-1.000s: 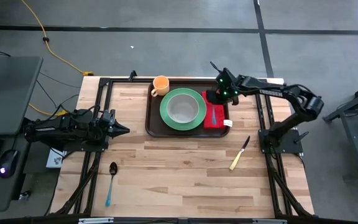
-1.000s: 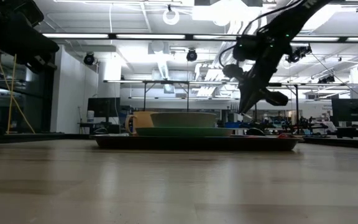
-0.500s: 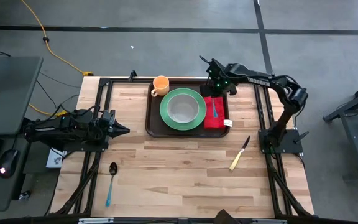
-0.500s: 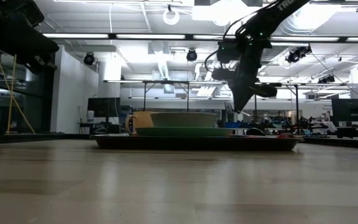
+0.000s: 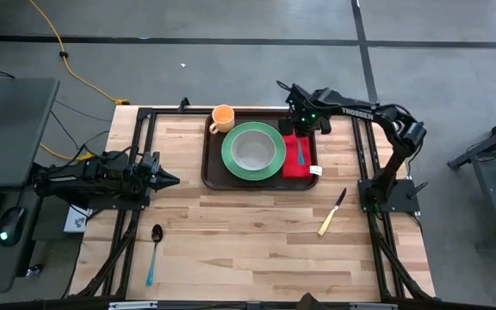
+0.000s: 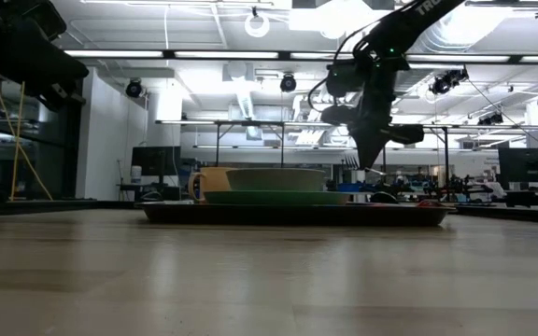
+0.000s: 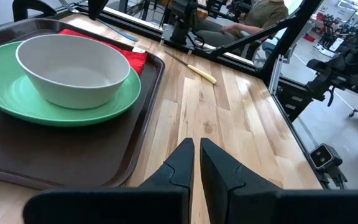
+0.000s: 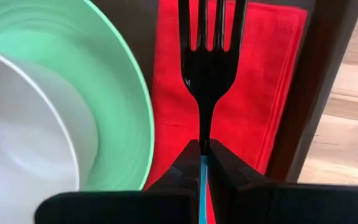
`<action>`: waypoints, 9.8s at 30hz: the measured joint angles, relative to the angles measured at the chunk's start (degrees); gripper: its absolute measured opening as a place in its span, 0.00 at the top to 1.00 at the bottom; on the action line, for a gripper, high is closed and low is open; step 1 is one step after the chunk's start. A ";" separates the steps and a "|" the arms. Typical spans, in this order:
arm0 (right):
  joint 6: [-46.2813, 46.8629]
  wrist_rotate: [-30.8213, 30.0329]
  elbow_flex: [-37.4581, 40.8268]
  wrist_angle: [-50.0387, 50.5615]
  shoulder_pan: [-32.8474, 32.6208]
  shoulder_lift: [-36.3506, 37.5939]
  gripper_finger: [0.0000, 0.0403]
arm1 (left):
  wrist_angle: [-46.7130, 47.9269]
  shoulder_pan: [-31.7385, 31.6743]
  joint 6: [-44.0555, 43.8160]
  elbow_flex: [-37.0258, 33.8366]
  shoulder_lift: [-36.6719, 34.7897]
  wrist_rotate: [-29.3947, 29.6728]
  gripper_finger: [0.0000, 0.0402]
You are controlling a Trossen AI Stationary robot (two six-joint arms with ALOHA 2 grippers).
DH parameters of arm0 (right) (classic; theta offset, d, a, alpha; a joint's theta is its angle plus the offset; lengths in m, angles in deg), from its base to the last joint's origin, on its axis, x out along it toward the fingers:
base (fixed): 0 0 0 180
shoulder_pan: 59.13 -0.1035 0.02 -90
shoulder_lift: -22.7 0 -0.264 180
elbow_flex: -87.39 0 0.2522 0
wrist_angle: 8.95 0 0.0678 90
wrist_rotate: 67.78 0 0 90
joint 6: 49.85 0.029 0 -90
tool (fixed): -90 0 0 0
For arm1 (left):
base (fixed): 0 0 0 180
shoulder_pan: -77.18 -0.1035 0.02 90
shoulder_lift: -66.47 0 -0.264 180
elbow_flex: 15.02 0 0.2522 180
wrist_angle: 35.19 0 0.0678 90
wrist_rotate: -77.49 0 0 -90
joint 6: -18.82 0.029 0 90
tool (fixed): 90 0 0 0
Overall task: Set up tray
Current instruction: Put the blue fork on top of the red table napkin to the right of the green plate, then put the blue spoon on the red table napkin to right of the green plate
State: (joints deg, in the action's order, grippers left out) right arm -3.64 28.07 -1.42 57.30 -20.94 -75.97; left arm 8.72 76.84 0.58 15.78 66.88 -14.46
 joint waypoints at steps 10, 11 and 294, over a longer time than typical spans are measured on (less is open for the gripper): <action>2.40 1.18 3.56 -1.38 0.02 0.00 1.00 | 0.00 0.00 -0.02 0.01 0.00 0.04 0.86; 2.71 1.35 3.95 -1.69 0.00 0.00 1.00 | 0.00 0.00 -0.02 0.00 0.00 0.04 0.86; 63.47 3.78 17.11 18.82 -58.25 15.91 0.79 | 6.47 -0.01 -18.08 0.01 0.00 -1.42 0.86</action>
State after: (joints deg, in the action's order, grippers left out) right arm 59.84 31.85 15.70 76.12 -79.19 -60.06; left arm 15.19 76.83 -17.50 15.79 66.88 -15.88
